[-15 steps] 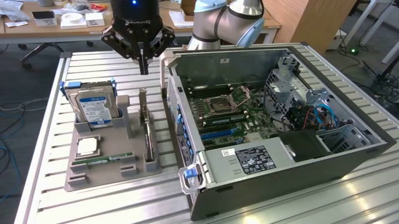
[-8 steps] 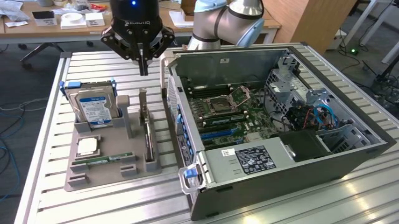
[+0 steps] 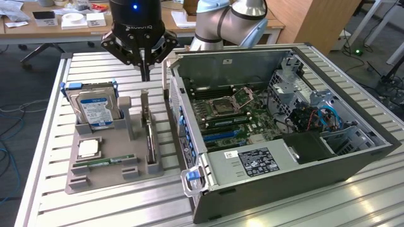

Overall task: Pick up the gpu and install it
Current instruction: 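Reach for the gpu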

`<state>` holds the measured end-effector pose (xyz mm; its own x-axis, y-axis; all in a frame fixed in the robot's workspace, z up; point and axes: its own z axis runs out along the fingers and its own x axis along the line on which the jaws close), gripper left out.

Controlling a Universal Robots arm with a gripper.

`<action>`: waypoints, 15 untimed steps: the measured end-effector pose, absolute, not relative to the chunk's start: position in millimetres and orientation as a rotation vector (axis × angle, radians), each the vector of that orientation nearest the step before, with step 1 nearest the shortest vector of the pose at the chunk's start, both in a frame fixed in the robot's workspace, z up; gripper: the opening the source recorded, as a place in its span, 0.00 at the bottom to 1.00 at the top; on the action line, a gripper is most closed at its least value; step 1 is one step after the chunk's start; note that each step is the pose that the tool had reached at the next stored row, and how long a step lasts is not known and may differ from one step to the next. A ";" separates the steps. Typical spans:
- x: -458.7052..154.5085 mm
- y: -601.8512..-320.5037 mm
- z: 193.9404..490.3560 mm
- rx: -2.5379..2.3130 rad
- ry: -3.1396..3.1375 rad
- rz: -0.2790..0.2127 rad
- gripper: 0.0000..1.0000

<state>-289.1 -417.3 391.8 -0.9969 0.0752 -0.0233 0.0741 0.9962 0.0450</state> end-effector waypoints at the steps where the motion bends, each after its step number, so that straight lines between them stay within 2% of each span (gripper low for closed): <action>1: -289.4 -419.3 391.8 0.117 3.114 0.069 0.14; 15: -300.2 -436.8 391.8 0.116 3.114 0.069 0.14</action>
